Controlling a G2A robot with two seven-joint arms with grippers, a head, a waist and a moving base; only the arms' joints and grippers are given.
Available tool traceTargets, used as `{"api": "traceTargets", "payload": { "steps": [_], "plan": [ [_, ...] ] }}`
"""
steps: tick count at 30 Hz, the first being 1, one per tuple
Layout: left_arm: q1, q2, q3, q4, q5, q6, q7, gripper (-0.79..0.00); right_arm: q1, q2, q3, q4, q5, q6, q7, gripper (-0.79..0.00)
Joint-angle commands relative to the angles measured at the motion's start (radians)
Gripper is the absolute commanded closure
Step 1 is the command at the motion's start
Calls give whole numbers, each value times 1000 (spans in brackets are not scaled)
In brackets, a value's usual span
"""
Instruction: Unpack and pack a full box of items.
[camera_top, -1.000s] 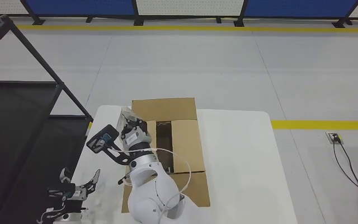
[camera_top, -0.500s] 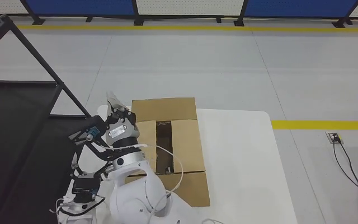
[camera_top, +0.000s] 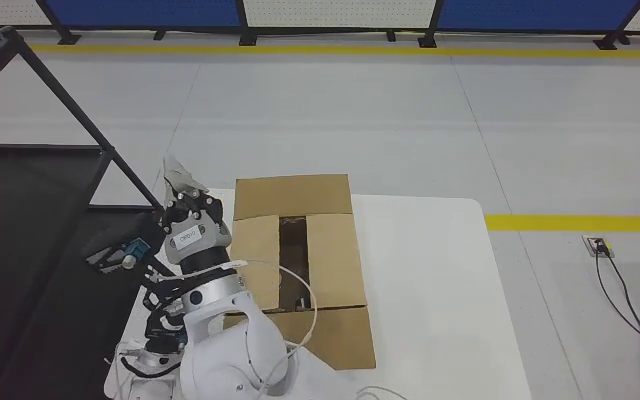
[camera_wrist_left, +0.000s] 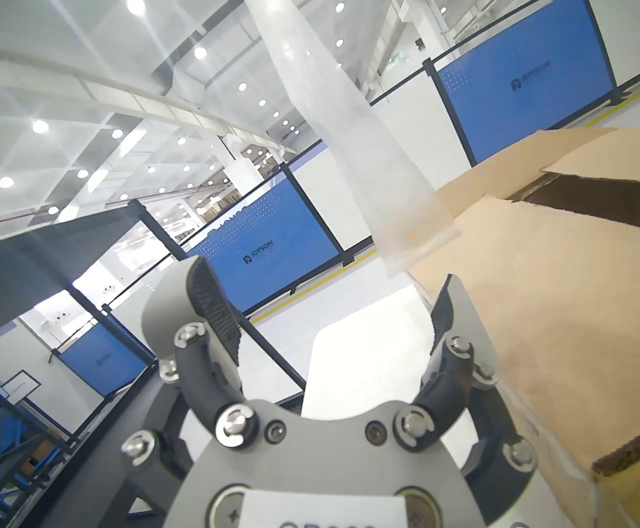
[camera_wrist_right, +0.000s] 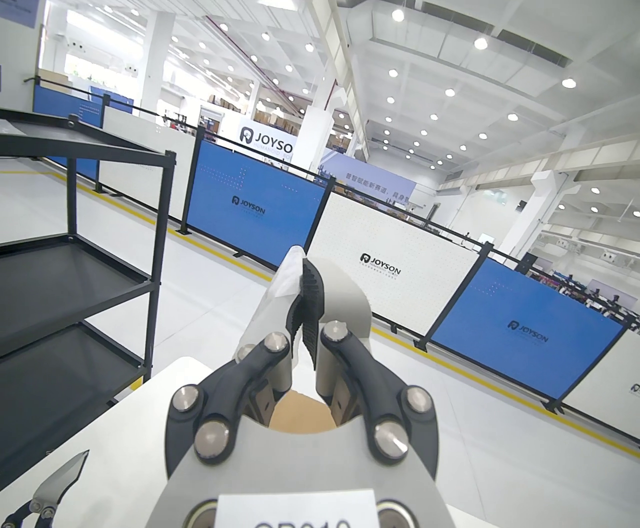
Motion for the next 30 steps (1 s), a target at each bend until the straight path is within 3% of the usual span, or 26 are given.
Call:
{"api": "traceTargets", "payload": {
  "steps": [1, 14, 20, 30],
  "plan": [
    [0, 1, 0, -12, -2, -18, -11, -785, -3, 1, 1, -2, -4, -10, -16, 0],
    [31, 2, 2, -94, -13, -52, -37, -785, -16, 5, 5, -5, -23, -26, -33, 0],
    [27, 3, 7, -80, 3, -41, -46, -785, -23, 6, 6, -13, -22, -11, -41, 0],
    [-10, -5, 54, -3, 58, 62, 3, -785, -29, 7, 6, -46, 48, 36, -78, 0]
  ]
}}
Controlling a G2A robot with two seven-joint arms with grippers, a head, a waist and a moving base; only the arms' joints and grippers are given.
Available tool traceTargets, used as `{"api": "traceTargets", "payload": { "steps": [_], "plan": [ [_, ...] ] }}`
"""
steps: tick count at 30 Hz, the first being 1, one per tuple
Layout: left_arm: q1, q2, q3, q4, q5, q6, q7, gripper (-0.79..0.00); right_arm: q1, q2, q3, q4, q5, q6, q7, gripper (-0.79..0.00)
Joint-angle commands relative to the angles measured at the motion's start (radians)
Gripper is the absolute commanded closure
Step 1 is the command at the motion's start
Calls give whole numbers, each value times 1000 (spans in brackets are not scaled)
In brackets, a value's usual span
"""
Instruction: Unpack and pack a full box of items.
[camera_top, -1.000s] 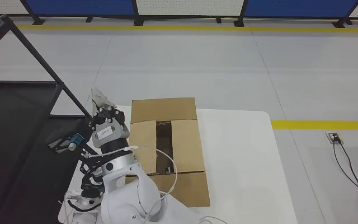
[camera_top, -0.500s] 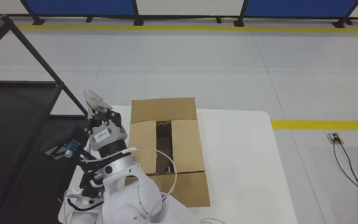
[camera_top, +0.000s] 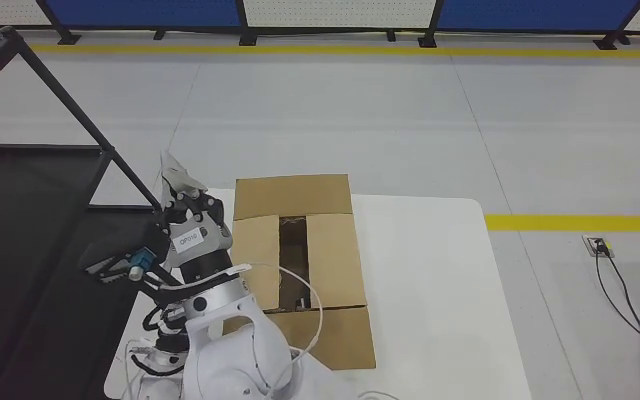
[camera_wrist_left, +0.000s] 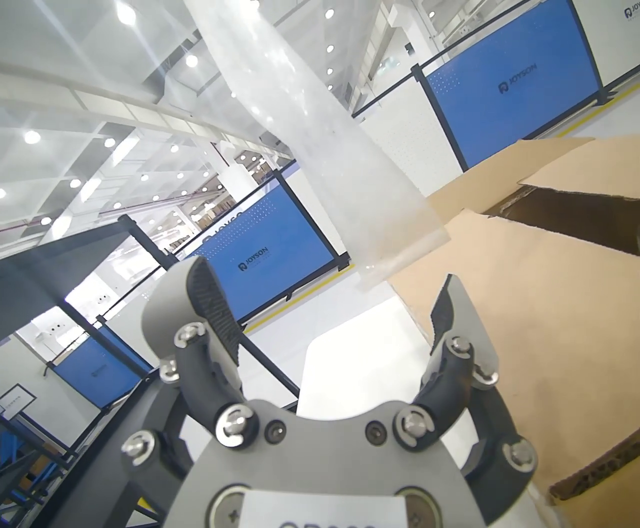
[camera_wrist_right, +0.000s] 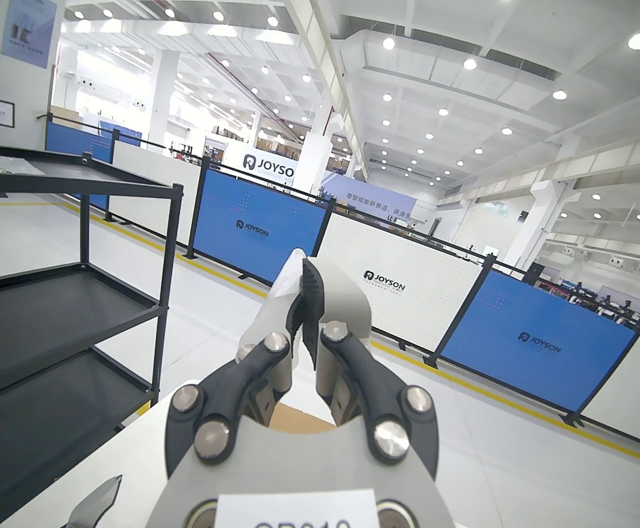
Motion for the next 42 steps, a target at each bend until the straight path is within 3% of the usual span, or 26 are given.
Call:
{"api": "traceTargets", "payload": {
  "steps": [1, 7, 14, 16, 20, 31, 37, 40, 42],
  "plan": [
    [-6, -2, 11, 13, 5, 21, 13, -785, 0, 0, 0, -5, 17, 6, -6, 0],
    [-14, -9, 45, 38, 47, 120, 72, -757, 6, -2, -5, -13, 40, 22, -7, 0],
    [-36, -18, 76, 78, 91, 252, 111, -514, 14, -4, -8, -9, 52, 22, 6, 0],
    [-42, -20, 79, 86, 95, 272, 113, -372, 15, -4, -7, -8, 54, 21, 9, 0],
    [-51, -22, 84, 100, 106, 291, 111, -277, 16, -4, -2, -5, 55, 24, 12, 0],
    [-46, -22, 65, 105, 99, 304, 118, -215, 29, -7, 12, 31, 23, 46, 55, 0],
    [-45, -21, 29, 89, 60, 316, 110, -108, 29, -4, 40, 37, 39, 23, 77, -15],
    [-51, -21, 12, 89, 51, 315, 105, -6, 23, -2, 56, 37, 49, 16, 73, 0],
    [-55, -20, 5, 93, 52, 315, 102, 0, 18, 0, 63, 34, 55, 10, 68, 0]
  ]
}}
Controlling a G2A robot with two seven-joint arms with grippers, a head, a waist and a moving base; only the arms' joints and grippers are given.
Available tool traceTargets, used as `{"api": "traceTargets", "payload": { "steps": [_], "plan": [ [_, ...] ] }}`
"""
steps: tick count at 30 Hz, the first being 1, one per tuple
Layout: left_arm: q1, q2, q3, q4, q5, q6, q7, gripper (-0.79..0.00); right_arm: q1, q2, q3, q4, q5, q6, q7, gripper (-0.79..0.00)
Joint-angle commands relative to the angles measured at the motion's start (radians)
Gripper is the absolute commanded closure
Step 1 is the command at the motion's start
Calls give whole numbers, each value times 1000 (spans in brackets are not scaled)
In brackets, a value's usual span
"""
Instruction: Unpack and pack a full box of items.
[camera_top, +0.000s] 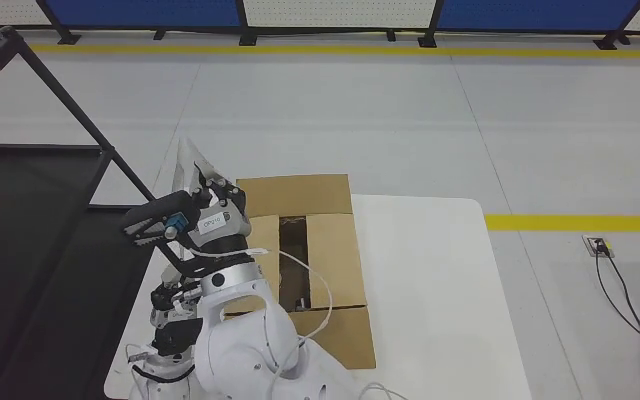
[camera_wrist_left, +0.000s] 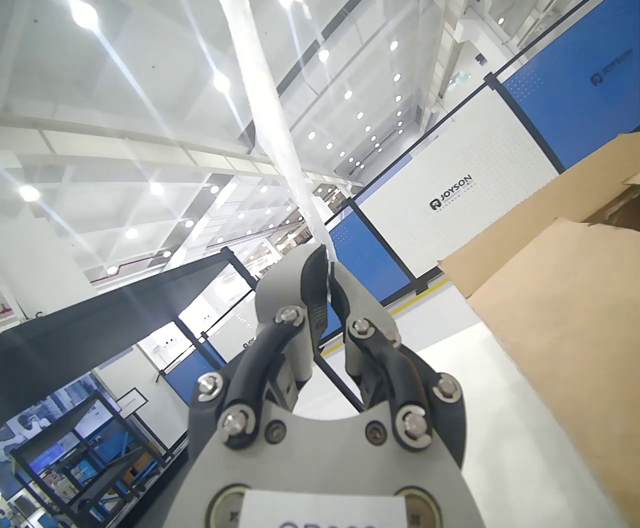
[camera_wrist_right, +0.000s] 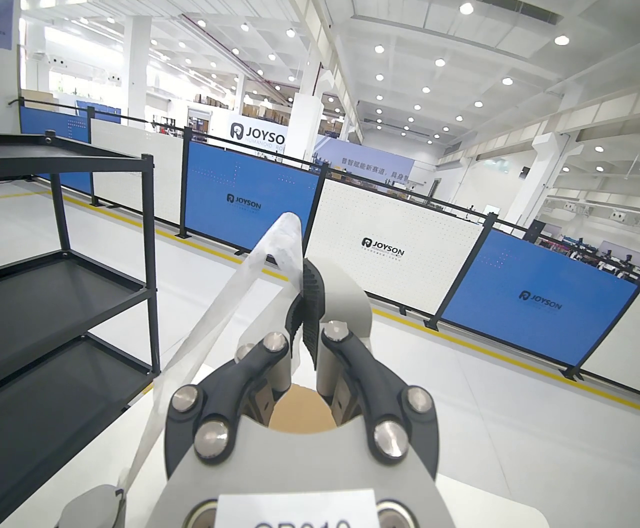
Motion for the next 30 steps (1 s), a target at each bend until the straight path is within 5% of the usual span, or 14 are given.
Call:
{"api": "traceTargets", "payload": {
  "steps": [1, 3, 6, 7, 8, 18, 30],
  "plan": [
    [-4, 0, -6, 3, -2, -2, -2, 0, -5, 2, 6, -3, 3, -5, -5, -12],
    [-3, 0, -11, 1, -6, -2, 0, 0, -10, 4, 12, -5, 6, -11, -4, -74],
    [-2, 0, -24, -10, -20, 5, -2, 0, -13, 6, 23, -3, 11, -27, 12, -363],
    [-3, 0, -32, -15, -28, 8, -5, 0, -14, 6, 28, -1, 11, -34, 20, -628],
    [-5, 0, -41, -18, -37, 11, -11, 0, -14, 7, 35, 4, 10, -44, 32, -785],
    [-45, 6, -154, -30, -108, 28, -88, 0, -14, 21, 212, -33, 62, -247, 235, -785],
    [-90, 8, -202, -22, -93, 53, -108, 0, -63, 49, 424, -161, 222, -474, 306, -785]
  ]
}}
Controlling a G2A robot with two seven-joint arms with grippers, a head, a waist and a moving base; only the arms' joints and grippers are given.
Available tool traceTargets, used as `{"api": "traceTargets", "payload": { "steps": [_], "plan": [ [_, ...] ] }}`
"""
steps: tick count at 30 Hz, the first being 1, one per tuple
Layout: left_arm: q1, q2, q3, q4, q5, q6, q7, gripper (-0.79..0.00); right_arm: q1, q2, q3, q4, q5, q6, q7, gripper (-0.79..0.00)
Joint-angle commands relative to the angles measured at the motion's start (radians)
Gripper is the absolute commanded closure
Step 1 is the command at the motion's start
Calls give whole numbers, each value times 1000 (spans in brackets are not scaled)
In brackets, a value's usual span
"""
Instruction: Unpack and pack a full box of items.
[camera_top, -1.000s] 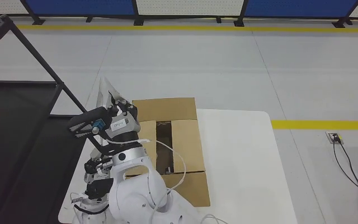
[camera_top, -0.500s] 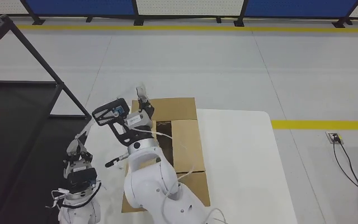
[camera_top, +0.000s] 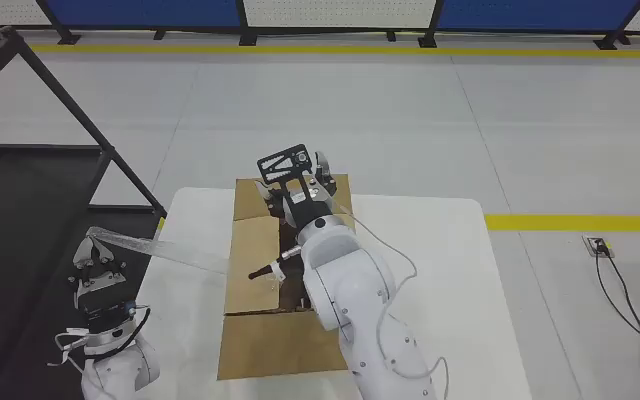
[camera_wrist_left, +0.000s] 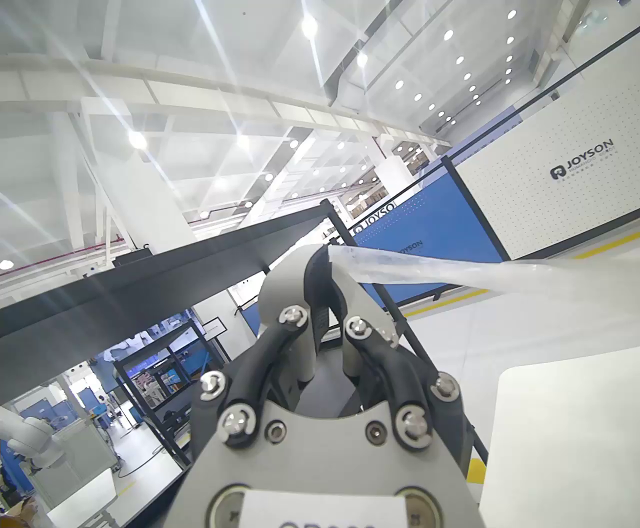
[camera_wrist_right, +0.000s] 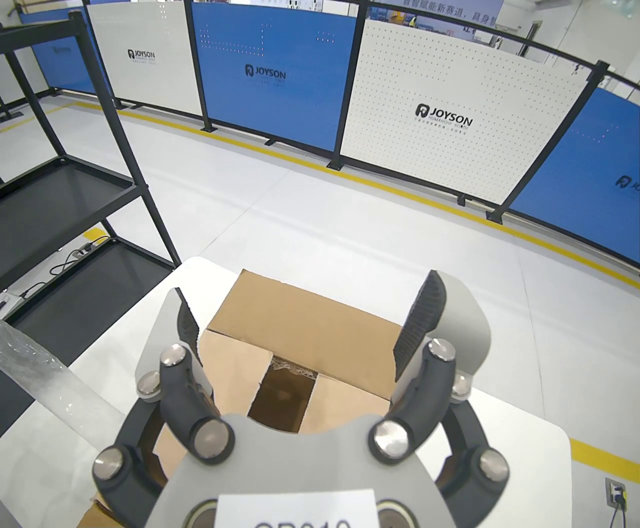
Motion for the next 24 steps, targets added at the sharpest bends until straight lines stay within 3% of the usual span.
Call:
{"api": "traceTargets", "payload": {
  "steps": [1, 9, 15, 20, 24],
  "plan": [
    [-5, 0, -11, -13, 4, 17, 2, 0, -3, 4, 26, -4, 6, -7, 10, -785],
    [-29, 6, -116, -48, 17, 104, -42, 0, -3, 5, 33, -7, -6, -3, 20, -785],
    [-30, 7, -119, -47, 18, 106, -45, 0, -25, 6, 63, 21, 69, -1, 26, -785],
    [-27, 6, -117, -38, 65, 148, -36, 0, 90, 6, 171, 215, 174, 79, 65, -785],
    [-75, 3, -111, -13, 54, 158, -121, 0, 243, 16, 296, 449, 256, 134, 58, -785]
  ]
}}
